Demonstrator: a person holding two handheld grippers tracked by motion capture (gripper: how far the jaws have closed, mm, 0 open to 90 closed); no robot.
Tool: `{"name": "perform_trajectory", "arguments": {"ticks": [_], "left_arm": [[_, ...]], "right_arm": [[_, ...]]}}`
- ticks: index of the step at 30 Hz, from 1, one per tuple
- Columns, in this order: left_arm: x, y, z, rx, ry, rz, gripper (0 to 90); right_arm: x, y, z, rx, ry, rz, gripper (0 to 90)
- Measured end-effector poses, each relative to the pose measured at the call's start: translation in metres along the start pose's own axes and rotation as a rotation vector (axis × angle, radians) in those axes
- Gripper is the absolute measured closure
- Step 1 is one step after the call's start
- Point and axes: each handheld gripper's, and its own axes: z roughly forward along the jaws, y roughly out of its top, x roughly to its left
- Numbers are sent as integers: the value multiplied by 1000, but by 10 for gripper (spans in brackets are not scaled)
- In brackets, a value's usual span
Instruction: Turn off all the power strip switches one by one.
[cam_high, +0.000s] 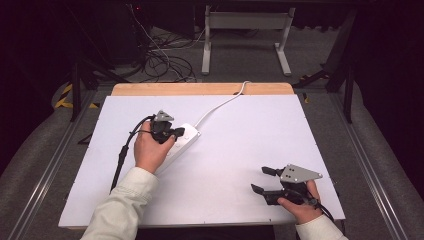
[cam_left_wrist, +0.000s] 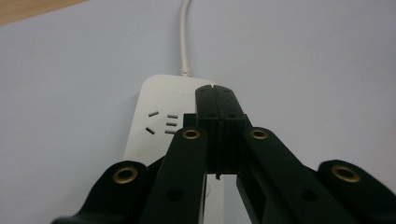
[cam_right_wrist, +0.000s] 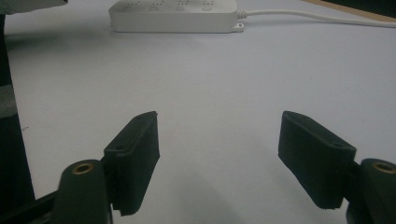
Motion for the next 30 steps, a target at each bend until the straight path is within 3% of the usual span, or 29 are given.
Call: {"name": "perform_trajectory", "arguments": {"ticks": [3,12,15,30], "left_arm": [[1,2,6,16,12,3,900],[3,5,20,42,-6,-5,900],[2,5,25,50,-20,-28,900],[1,4,33,97,14,-35,900]], "right_arm": [[0,0,0,1,1,0,295],[0,0,0,0,2,0,295],[0,0,0,-1,2,0,295],[0,0,-1,-2,2,-2,295]]}}
